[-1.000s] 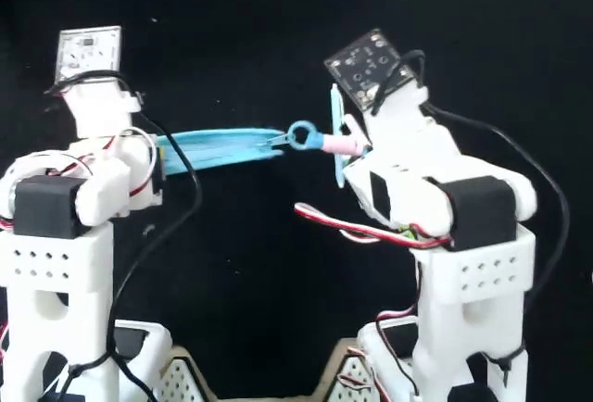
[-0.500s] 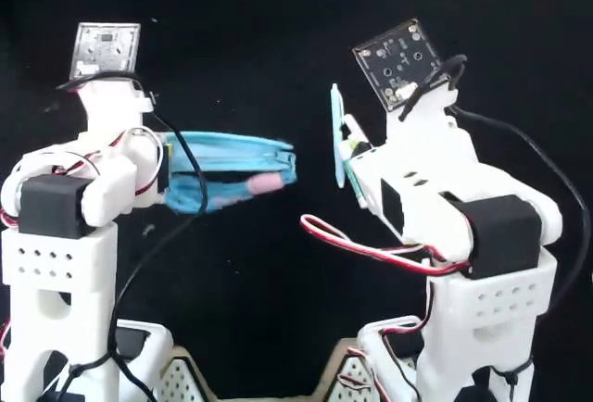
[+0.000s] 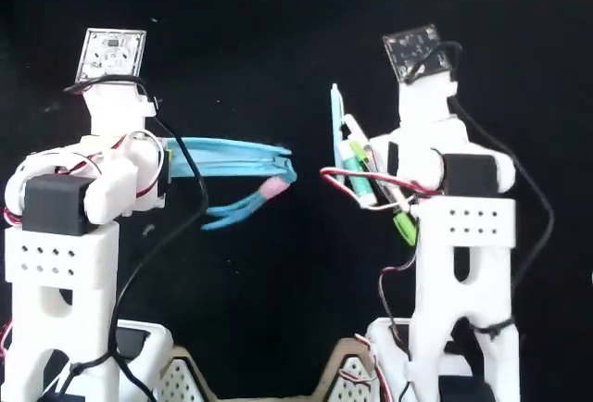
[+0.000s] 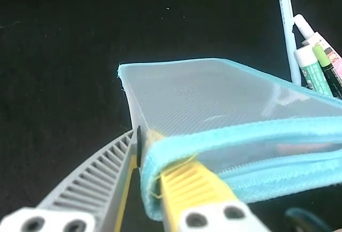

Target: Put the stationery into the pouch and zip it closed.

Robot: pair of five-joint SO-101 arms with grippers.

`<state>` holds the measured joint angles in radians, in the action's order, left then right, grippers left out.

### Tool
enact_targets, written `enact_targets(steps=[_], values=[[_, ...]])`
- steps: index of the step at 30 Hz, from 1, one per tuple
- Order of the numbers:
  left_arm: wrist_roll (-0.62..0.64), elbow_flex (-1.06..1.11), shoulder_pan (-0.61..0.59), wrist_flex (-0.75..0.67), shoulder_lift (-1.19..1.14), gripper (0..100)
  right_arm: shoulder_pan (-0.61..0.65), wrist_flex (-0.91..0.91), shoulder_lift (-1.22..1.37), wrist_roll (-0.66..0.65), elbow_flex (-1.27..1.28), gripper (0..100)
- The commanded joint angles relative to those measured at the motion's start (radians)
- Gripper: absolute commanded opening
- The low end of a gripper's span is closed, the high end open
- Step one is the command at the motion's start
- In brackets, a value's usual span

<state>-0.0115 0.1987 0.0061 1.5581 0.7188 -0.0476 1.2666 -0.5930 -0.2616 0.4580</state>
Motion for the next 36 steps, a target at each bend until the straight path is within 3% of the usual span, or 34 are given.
enact_targets(steps=[1,3,6,12,22,36], values=[[-0.005,0.033,0.013,-0.012,0.015,3,-0.014,-0.230,0.005,0.005,0.166,14.0],[-0.003,0.061,0.021,-0.018,0.015,3,-0.012,-0.338,0.005,0.005,0.242,18.3],[-0.003,0.090,0.021,-0.021,0.015,3,-0.002,-0.431,0.016,0.005,0.285,16.2],[-0.003,0.096,0.013,-0.012,0.015,3,0.074,-0.351,0.269,-0.003,0.084,15.2],[-0.003,0.097,0.013,-0.011,0.015,3,0.077,-0.310,0.739,-0.080,-0.229,14.9],[-0.003,0.127,0.013,-0.017,0.015,3,0.049,-0.308,0.871,-0.173,-0.318,11.7]])
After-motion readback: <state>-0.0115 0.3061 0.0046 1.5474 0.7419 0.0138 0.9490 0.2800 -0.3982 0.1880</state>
